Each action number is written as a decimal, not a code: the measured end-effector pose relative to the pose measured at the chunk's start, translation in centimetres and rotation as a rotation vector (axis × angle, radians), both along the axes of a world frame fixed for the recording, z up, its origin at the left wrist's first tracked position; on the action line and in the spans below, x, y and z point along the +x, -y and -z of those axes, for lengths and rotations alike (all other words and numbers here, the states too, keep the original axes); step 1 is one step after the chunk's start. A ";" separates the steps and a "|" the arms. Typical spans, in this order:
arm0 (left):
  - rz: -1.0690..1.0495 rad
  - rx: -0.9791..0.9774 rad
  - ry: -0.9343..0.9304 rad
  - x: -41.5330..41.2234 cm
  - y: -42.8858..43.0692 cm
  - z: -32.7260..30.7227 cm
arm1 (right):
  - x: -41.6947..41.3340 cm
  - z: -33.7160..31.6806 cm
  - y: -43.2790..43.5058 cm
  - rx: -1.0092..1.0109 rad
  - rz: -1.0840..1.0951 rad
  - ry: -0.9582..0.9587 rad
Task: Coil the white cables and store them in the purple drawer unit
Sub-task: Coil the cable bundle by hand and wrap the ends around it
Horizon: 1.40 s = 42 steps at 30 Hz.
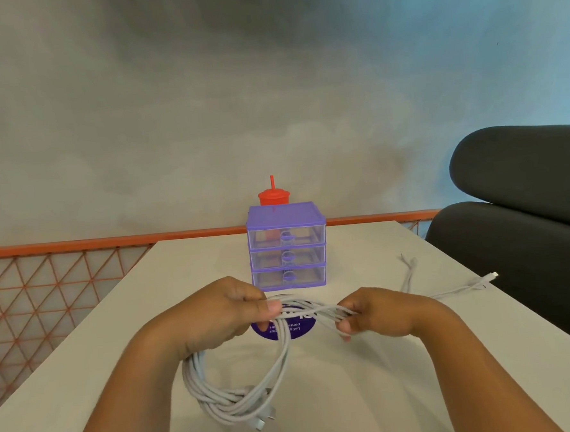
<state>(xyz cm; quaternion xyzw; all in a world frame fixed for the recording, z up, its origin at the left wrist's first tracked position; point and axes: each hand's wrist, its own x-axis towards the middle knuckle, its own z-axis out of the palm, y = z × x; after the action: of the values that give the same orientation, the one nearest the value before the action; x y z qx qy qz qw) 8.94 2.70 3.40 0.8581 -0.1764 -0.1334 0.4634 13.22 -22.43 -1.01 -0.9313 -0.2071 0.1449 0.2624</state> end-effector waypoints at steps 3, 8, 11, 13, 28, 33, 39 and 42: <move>0.006 -0.036 -0.006 0.2 -1.5 -0.2 | 0.1 1.1 1.5 0.109 0.024 -0.086; 0.005 -0.014 -0.021 0.2 -2.6 -0.2 | 0.9 -1.0 3.9 -0.199 0.032 -0.165; -0.004 0.013 -0.031 0.0 -2.8 -0.5 | 2.5 -2.8 5.2 -0.864 0.189 0.037; 0.018 0.045 -0.056 -0.3 -2.3 -0.6 | 3.7 -3.6 5.6 -1.080 0.329 0.183; -0.024 0.249 -0.058 0.2 1.7 1.1 | 5.1 -1.8 4.7 -0.652 0.379 0.299; -0.069 0.215 -0.076 0.8 1.4 1.6 | -0.8 -2.9 -0.4 0.233 0.071 0.053; -0.049 0.146 -0.103 0.8 1.2 1.5 | -2.8 -2.0 -4.0 0.172 -0.133 0.088; -0.022 0.089 -0.105 0.6 1.3 1.4 | -2.7 -2.1 -4.1 0.288 -0.094 0.092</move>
<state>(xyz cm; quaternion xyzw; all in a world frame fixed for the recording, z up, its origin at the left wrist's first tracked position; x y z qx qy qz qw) 9.56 1.37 2.01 0.8717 -0.1361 -0.1811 0.4347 10.53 -18.37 1.13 -0.8790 -0.2807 0.0830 0.3763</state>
